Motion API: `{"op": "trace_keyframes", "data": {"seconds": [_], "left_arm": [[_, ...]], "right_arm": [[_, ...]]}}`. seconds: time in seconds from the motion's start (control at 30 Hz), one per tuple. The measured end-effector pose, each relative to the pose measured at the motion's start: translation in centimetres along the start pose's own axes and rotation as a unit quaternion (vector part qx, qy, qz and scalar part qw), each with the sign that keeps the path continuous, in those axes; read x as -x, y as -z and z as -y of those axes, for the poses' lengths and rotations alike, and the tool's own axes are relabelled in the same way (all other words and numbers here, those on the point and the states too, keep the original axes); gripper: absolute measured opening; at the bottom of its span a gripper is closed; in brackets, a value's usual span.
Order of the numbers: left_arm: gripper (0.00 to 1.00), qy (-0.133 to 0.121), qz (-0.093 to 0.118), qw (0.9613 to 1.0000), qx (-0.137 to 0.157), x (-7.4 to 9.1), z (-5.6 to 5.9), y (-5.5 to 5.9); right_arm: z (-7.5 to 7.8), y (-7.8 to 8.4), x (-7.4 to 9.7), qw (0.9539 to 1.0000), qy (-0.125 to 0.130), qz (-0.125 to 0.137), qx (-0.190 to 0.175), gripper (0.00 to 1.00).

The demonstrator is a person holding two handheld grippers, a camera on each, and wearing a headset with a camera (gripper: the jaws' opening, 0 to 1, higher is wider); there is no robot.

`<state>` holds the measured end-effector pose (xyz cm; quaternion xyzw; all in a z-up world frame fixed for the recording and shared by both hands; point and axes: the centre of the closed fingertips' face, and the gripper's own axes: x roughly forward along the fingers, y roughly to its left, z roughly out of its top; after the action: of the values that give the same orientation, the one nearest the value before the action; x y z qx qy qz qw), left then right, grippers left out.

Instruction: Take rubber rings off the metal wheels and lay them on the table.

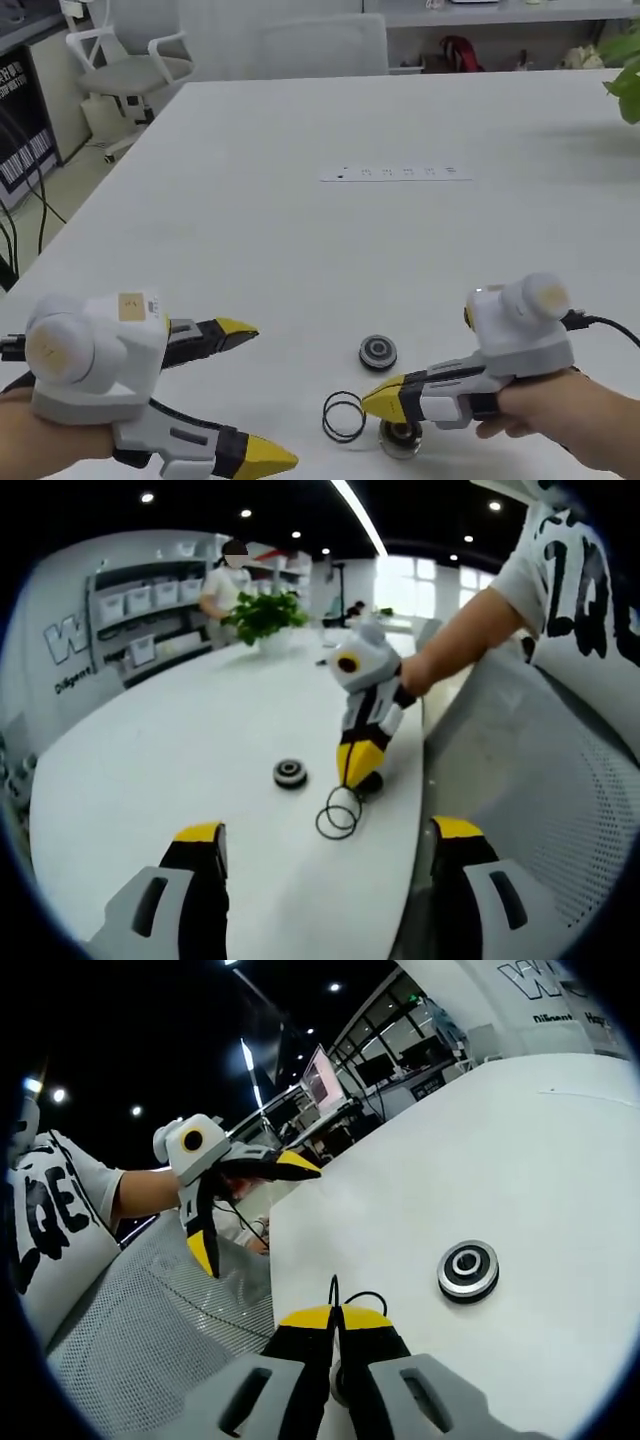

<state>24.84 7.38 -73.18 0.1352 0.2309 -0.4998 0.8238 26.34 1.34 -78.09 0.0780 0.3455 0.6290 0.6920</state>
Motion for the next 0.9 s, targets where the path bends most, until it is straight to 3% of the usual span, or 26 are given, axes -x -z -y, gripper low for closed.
{"op": "trace_keyframes", "data": {"seconds": [0.67, 0.9], "left_arm": [[0.83, 0.002, -0.009, 1.0000, 0.002, -0.1, 0.1, 0.5], [0.82, 0.004, -0.011, 0.9999, 0.001, -0.1, 0.1, 0.5]], "right_arm": [[1.1, 0.8, -0.7, 0.9995, 0.025, -0.019, 0.008, 0.00], [1.2, 0.9, -0.6, 0.9992, 0.030, -0.021, 0.014, 0.04]]}}
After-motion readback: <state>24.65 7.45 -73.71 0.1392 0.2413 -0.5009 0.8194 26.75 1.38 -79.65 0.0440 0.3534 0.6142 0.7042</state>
